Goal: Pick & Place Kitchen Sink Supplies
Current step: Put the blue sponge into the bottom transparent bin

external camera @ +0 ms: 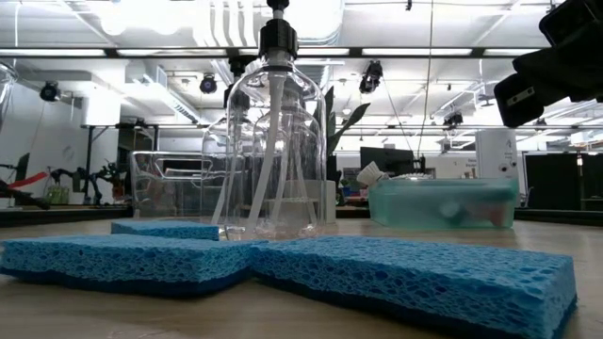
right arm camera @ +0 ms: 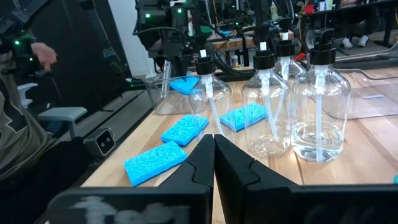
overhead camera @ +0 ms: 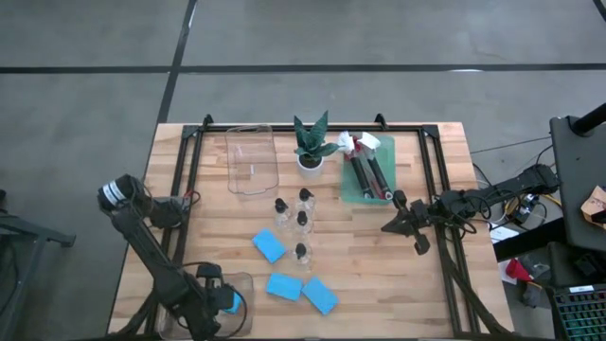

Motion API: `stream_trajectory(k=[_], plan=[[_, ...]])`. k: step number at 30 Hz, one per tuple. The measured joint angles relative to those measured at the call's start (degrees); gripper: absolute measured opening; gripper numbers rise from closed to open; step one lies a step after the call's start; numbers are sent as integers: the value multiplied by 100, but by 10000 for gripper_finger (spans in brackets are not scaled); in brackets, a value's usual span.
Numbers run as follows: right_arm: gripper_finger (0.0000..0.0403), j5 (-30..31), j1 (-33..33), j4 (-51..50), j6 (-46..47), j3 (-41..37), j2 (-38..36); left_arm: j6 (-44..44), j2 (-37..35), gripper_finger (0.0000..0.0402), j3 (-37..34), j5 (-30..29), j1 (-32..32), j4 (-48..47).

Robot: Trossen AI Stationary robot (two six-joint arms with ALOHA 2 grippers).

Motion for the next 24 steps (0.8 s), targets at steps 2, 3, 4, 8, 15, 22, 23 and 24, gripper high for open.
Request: stream_trajectory(k=[2,3,4,8,15,22,23,24], plan=[[8,2,0,0,-1,0,0,2,51,0,0,0,0,6],[8,1,0,0,0,1,0,2,65,0,0,-6,0,15],[8,1,1,0,0,0,0,3,80,0,0,-7,0,25],[8,2,0,2,0,2,0,7,159,1,0,-19,0,112],[8,0,0,1,0,2,0,-131,168,37,0,-44,11,129],[8,2,0,2,0,2,0,-153,75,111,0,8,11,133],[8,0,0,1,0,2,0,-147,22,120,3,57,11,129],[8,0,2,0,0,2,0,-108,-34,129,11,110,13,118]])
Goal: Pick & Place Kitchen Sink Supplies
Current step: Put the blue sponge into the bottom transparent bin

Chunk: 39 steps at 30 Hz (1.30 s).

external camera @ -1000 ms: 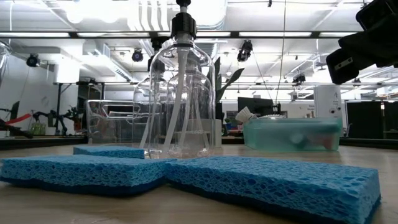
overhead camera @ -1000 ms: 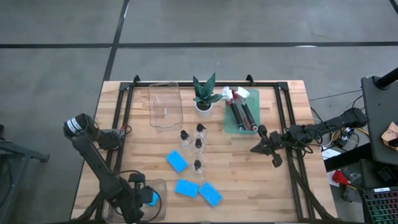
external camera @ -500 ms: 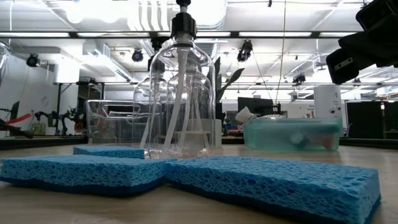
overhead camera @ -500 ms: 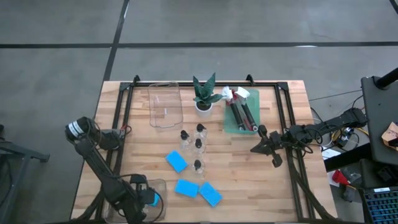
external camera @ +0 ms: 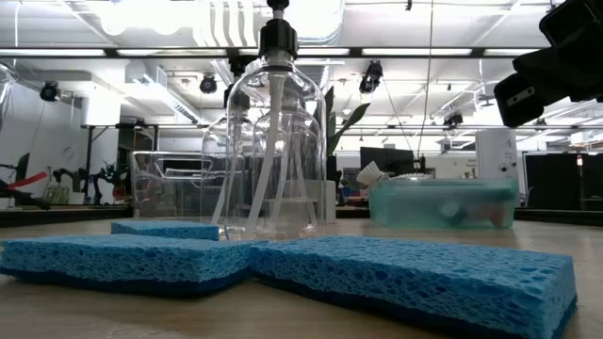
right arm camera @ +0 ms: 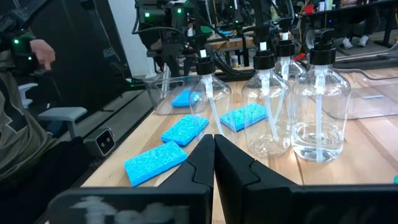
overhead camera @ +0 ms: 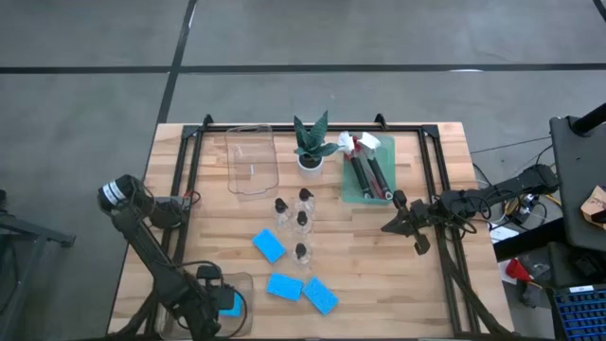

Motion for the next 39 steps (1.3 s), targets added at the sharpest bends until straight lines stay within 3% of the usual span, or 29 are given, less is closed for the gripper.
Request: stream_trajectory(k=[6,10,17,26,35,39], plan=[[8,0,0,0,0,0,0,382,-525,150,147,-106,98,-257],[8,1,0,0,0,0,0,825,-991,147,269,-626,239,-514],[8,0,0,0,0,0,0,2829,-1506,147,277,-1389,869,-936],[8,0,0,2,0,0,0,4612,-1301,147,78,-1425,2274,-927],[8,0,0,0,0,0,0,6140,-837,147,-198,-1446,2772,-325],[8,2,0,2,0,0,0,6284,-467,147,-293,-1030,2984,128]])
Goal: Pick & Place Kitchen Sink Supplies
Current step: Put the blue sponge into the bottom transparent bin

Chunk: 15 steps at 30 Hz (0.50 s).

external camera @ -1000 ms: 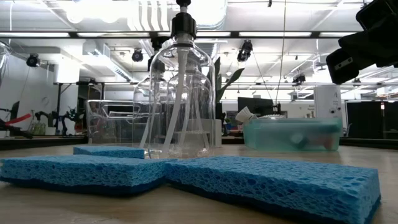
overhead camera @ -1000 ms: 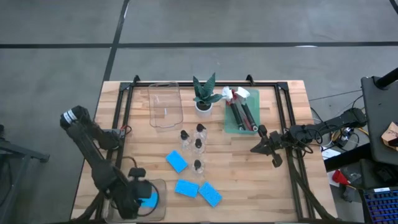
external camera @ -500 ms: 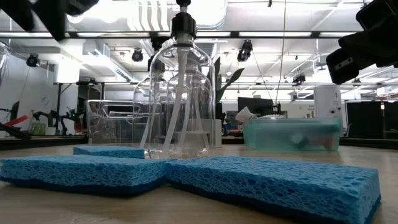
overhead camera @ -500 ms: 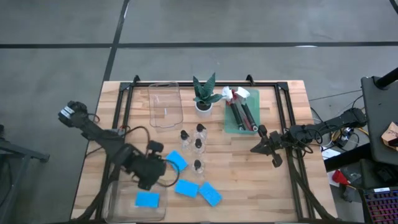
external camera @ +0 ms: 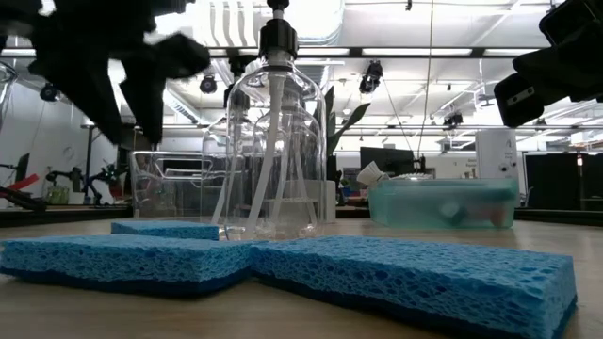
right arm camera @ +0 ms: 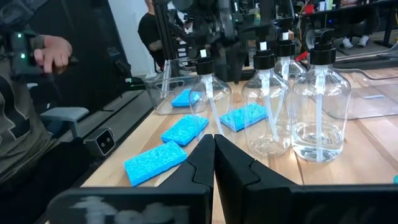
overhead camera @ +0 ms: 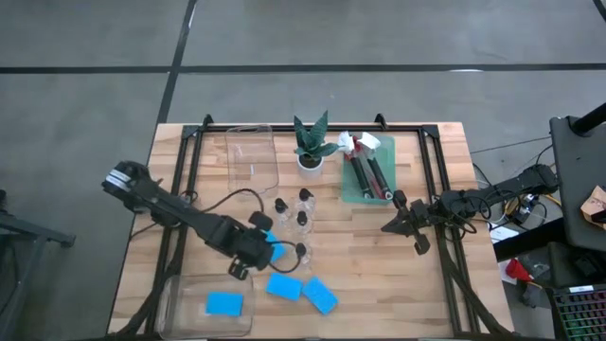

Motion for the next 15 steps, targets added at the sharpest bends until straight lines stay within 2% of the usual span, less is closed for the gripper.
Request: stream_trajectory(k=[9,15], plan=[[8,-1,-1,-1,0,0,-1,40,794,147,31,252,60,214],[8,0,0,-1,0,0,0,88,962,147,109,207,63,228]])
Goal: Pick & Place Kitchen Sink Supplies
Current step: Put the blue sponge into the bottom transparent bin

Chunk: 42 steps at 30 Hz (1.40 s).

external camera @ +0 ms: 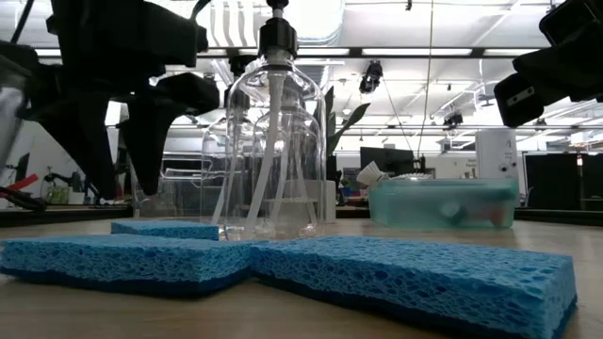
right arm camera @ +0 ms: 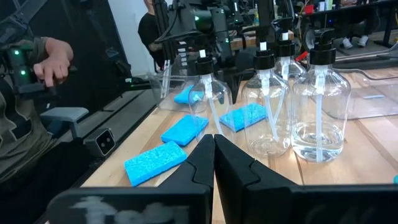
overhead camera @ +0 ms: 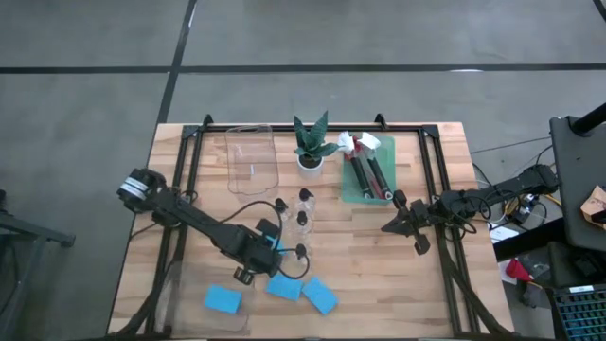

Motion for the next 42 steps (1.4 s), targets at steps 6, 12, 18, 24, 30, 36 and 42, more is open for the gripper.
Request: stream_trajectory(k=[6,12,18,24,30,36,42], plan=[[8,-2,0,-1,0,0,0,-454,-395,147,121,111,31,-128],[8,-2,-1,0,0,0,-1,-1432,-931,147,204,528,104,-274],[8,-2,-1,1,0,0,0,-3898,-1123,147,186,522,549,-370],[8,-2,0,-1,0,0,0,-4211,-1099,147,110,395,954,-818],[8,-2,0,-1,0,0,0,-4632,-1110,147,-472,243,1204,-508],[8,-1,-1,-1,0,0,0,-5393,-1110,147,-1012,323,1237,-148],[8,-2,-2,-1,0,0,-2,-5399,-1110,147,-1405,518,1311,720]])
